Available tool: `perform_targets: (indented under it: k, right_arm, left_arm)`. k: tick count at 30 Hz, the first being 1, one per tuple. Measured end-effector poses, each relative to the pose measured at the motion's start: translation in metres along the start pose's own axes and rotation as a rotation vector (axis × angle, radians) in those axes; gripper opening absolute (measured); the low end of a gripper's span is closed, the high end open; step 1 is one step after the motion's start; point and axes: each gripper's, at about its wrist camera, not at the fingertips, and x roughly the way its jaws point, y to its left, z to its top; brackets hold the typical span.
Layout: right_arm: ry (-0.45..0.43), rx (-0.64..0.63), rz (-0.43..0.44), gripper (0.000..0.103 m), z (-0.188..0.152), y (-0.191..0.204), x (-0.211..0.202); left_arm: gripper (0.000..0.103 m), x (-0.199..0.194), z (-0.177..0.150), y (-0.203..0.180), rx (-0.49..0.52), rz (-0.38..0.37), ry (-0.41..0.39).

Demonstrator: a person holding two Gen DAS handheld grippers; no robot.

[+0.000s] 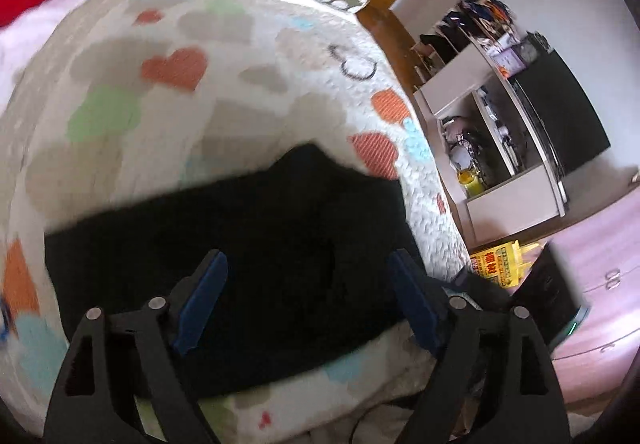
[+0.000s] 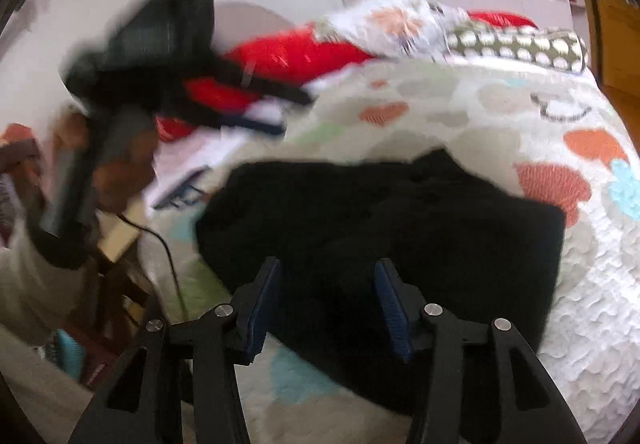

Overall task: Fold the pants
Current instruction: 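Grasp the garment corner with the right gripper and fold it toward the left gripper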

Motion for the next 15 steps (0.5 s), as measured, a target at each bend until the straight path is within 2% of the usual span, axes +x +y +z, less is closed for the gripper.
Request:
perform_targets:
  k: [3, 6, 8, 12, 15]
  right_arm:
    - [-0.033, 0.008, -0.078, 0.065, 0.004, -0.016, -0.020]
    - [-0.017, 0.064, -0.152, 0.065, 0.004, -0.039, -0.016]
    - [-0.010, 0.083, -0.164, 0.065, 0.006, -0.048, -0.010]
    - [0.023, 0.015, -0.178, 0.065, 0.016, -0.038, 0.008]
    - [0.066, -0.003, -0.214, 0.063, 0.024, -0.041, 0.026]
  left_arm:
    - [0.083, 0.012, -0.016, -0.003, -0.024, -0.034, 0.006]
    - [0.083, 0.036, -0.024, -0.007, -0.036, -0.010, -0.022]
    - [0.083, 0.048, -0.028, -0.003, -0.042, 0.030, -0.018]
    - [0.083, 0.069, -0.042, -0.001, -0.021, 0.013, 0.038]
    - [0.083, 0.072, -0.048, -0.002, 0.014, 0.051, 0.039]
